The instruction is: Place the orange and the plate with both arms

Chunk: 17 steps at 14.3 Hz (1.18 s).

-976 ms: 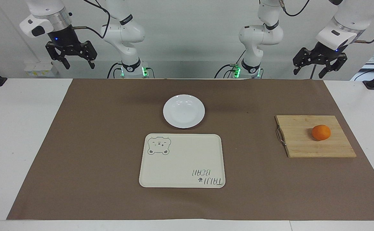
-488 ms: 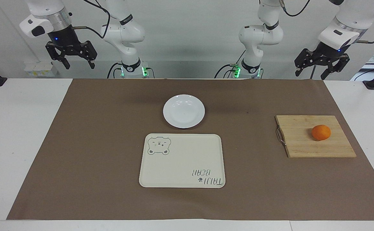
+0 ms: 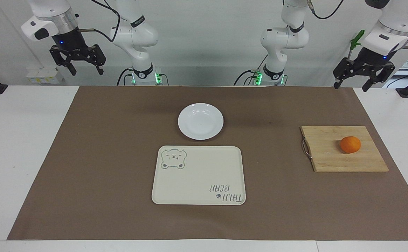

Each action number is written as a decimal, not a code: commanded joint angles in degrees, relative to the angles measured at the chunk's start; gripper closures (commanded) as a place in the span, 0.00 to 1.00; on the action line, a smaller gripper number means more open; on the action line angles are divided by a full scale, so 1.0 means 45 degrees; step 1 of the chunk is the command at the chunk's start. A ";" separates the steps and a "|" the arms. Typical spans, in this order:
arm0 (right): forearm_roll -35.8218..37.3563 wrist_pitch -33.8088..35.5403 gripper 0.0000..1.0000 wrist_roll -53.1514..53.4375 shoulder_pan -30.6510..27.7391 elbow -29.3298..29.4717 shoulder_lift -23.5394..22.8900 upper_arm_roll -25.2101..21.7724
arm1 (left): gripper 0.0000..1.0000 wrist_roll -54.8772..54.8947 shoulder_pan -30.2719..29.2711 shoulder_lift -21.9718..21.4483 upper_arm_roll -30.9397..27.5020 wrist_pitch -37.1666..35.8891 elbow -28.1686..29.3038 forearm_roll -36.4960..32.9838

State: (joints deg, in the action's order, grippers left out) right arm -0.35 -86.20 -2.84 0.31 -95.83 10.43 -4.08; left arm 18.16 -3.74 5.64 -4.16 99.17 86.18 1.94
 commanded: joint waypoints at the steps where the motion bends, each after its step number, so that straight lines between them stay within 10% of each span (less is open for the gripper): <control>1: 0.0116 0.0016 0.00 -0.0267 -0.0069 -0.0014 0.0103 0.0066 | 0.00 0.0922 -0.0554 0.0482 0.0084 0.1085 0.0360 0.0117; 17: 0.0116 0.0016 0.00 -0.0267 -0.0069 -0.0014 0.0103 0.0066 | 0.00 0.3619 -0.2274 0.2320 0.0123 0.6146 0.4794 0.1465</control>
State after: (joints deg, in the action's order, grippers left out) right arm -0.35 -86.20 -2.84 0.31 -95.83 10.43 -4.08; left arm 32.68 -13.28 16.71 -3.76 124.24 105.46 7.46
